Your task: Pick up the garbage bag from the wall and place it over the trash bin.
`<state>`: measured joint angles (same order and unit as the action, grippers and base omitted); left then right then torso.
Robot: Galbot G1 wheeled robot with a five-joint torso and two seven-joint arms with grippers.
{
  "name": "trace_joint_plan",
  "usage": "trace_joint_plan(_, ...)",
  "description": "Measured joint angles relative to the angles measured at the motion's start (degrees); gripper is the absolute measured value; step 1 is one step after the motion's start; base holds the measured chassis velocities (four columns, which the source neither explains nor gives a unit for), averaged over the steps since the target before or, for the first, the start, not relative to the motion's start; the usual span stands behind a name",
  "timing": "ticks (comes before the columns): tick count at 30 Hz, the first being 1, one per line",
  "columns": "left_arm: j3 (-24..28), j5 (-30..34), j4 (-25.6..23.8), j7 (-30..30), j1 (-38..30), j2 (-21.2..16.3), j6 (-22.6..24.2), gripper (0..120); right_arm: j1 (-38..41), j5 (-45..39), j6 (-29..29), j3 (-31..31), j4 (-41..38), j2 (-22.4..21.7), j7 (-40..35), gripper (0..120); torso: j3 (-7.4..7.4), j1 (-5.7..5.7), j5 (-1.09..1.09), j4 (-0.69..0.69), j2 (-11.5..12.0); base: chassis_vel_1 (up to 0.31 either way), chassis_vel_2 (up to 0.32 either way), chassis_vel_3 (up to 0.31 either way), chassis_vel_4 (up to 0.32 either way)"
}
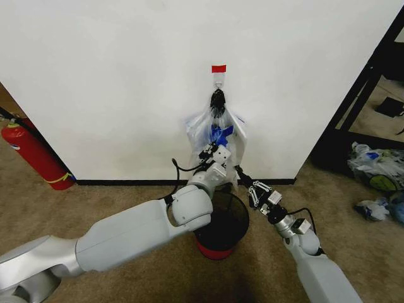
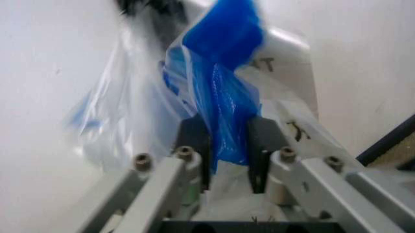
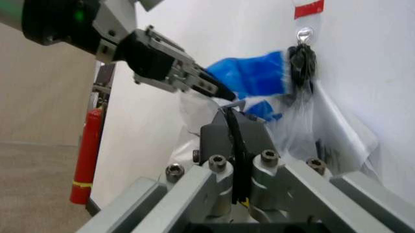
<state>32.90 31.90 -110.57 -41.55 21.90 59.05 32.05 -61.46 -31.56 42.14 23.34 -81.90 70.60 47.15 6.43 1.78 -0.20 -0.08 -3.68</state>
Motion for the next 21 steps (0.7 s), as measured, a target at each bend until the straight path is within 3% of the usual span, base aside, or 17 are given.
trace_joint_plan(4,-2.78,1.28,-0.56,0.88,3.30,-0.33,-4.40,0,-0.41,-0.23,0.06,0.05,0.09,-0.20,-0.21,0,0.00,0.00,0.00,0.00,0.00,0.000,0.000,0.000,0.000)
trace_joint_plan(7,-5.56,3.54,0.16,3.21,7.04,0.70,-12.63,0,-0.74,-0.67,0.08,-0.01,0.17,-0.23,-0.25,0,0.00,0.00,0.00,0.00,-0.01,0.000,0.000,0.000,0.000)
trace_joint_plan(8,-5.56,3.54,0.16,3.21,7.04,0.70,-12.63,0,-0.74,-0.67,0.08,-0.01,0.17,-0.23,-0.25,0,0.00,0.00,0.00,0.00,-0.01,0.000,0.000,0.000,0.000)
trace_joint_plan(13,-11.02,6.44,1.89,8.34,13.42,2.89,-22.75,0,-1.50,-1.58,-0.08,-0.18,0.11,-0.88,1.12,0,0.00,0.00,0.00,0.01,-0.01,0.000,0.000,0.000,0.000)
trace_joint_plan(14,-11.02,6.44,1.89,8.34,13.42,2.89,-22.75,0,-1.50,-1.58,-0.08,-0.18,0.11,-0.88,1.12,0,0.00,0.00,0.00,0.01,-0.01,0.000,0.000,0.000,0.000)
trace_joint_plan(17,-12.80,6.57,1.88,10.24,15.27,3.10,-25.27,0,-2.17,-4.61,-2.73,0.83,-0.20,-2.19,8.77,0,0.00,0.00,0.01,0.00,-0.01,0.000,0.000,0.000,0.000)
trace_joint_plan(18,-13.86,6.56,1.46,10.83,16.16,3.03,-25.90,0,-2.57,-5.59,-5.04,2.51,-0.24,-3.34,14.70,4,0.00,0.00,0.00,-0.02,-0.01,0.000,0.000,0.000,0.000)
trace_joint_plan(21,-15.48,6.56,0.48,11.26,17.22,2.53,-25.97,0,-2.54,-6.70,-8.08,5.05,0.34,-5.33,21.08,16,0.00,0.00,0.00,-0.01,-0.01,0.000,0.000,0.000,0.000)
